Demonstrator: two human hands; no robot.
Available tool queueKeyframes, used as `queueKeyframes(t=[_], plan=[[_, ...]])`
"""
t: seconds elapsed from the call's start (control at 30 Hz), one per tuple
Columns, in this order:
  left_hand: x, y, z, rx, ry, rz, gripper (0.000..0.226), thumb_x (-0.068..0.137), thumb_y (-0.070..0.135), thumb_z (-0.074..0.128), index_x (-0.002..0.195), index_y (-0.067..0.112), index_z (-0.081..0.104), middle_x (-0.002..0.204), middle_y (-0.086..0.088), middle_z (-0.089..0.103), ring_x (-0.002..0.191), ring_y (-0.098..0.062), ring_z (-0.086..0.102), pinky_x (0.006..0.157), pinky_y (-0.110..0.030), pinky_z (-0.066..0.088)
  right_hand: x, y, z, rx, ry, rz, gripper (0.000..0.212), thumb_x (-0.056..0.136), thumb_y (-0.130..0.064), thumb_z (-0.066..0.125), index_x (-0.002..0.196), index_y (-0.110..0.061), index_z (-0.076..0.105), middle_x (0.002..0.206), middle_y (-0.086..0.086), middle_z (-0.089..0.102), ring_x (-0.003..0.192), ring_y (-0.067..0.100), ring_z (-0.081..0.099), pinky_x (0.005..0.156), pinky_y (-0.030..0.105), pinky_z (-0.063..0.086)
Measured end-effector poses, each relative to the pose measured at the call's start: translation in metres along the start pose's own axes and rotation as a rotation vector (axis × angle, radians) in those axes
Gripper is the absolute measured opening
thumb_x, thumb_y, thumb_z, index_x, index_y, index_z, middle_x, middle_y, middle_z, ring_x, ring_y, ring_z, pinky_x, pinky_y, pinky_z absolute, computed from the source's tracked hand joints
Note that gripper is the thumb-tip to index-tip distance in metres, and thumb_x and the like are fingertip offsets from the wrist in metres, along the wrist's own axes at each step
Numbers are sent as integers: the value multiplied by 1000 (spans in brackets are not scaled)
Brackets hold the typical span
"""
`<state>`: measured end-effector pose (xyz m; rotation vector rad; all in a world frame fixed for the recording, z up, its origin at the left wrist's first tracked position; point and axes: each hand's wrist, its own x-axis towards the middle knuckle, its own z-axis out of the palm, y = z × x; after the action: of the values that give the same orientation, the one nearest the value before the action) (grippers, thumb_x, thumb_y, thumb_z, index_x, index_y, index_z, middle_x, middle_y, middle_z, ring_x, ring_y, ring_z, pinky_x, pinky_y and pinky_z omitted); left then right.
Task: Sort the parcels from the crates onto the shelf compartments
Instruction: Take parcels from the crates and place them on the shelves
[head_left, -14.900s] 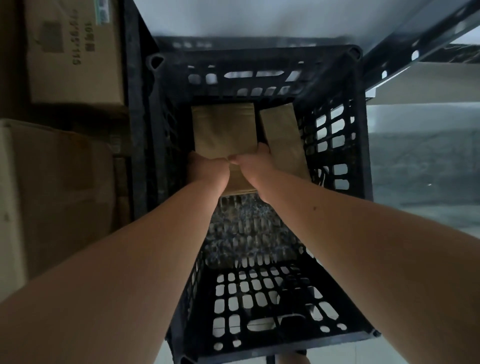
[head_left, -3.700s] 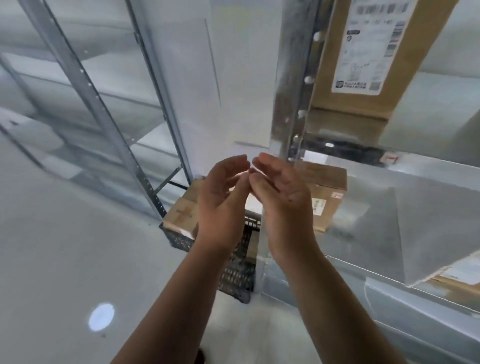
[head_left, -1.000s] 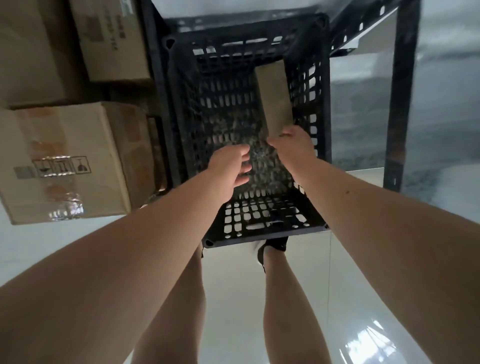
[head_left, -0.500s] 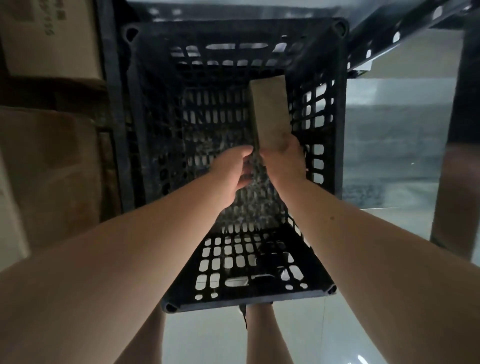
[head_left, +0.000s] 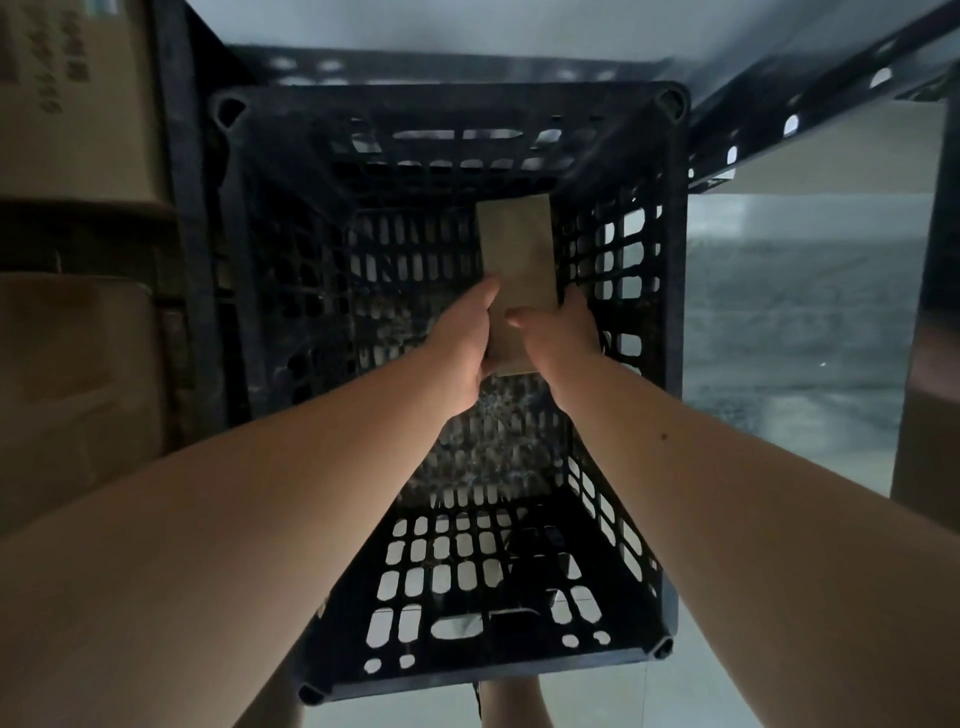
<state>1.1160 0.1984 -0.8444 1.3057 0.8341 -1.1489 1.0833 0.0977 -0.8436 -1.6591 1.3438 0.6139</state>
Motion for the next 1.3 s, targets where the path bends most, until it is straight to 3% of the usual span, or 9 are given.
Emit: queueKeyframes(t=[0.2,0.37,0.5,0.63,0.73,0.83,0.93,1.03,1.3], plan=[[-8,-5,-14,188,23,-38,65,88,79,52,137,37,64,130,1,71,116,-23,69,98,-48,59,-16,6,5,30,-102,46,82,70,-48,71,147,-28,48,131,5,60,111,30,63,99,51,56],[-35,-16,-30,218,61,-18,61,94,75,51,139,35,59,131,2,70,117,-24,68,105,-50,53,-47,16,4,221,-130,82,68,79,-49,68,141,-22,57,124,2,68,108,26,67,100,51,57],[-70,-16,-37,161,78,32,38,106,56,52,131,28,61,114,9,71,107,-14,67,98,-40,53,-71,24,8,286,-81,57,76,63,-69,61,127,-30,70,113,-4,75,101,22,73,95,49,61],[-114,-7,-44,166,95,56,16,109,45,52,118,33,59,102,17,62,91,-2,58,93,-35,48,-113,13,-3,259,-65,12,45,92,-47,66,133,-28,63,117,-5,69,106,19,67,98,46,57],[-153,2,-49,170,107,88,4,109,41,55,107,38,58,105,16,65,93,-2,60,91,-34,51,-144,6,-16,273,-72,-31,46,95,-43,69,136,-26,59,120,-5,69,106,18,66,96,45,58],[-194,12,-55,160,93,123,22,109,38,56,129,32,55,106,17,66,91,0,62,85,-30,53,-185,-10,-35,297,-136,-108,50,96,-45,71,141,-27,58,118,-12,67,107,12,66,93,39,58],[-232,19,-57,194,89,195,40,107,41,59,146,33,54,122,14,71,112,-11,68,100,-41,54,-223,-26,-57,274,-147,-207,54,92,-50,72,142,-32,61,119,-16,70,109,11,67,94,40,58],[-276,30,-59,186,94,264,43,103,43,62,146,38,55,132,11,70,125,-16,66,104,-48,53,-258,-43,-79,276,-148,-272,52,91,-41,72,141,-31,62,119,-14,72,109,12,69,95,39,58],[-424,61,-49,125,44,384,52,104,39,64,153,35,49,131,10,71,124,-14,66,111,-51,49,-382,-87,-149,312,-168,-407,40,97,-23,68,137,-28,65,115,-11,74,107,12,69,96,37,57]])
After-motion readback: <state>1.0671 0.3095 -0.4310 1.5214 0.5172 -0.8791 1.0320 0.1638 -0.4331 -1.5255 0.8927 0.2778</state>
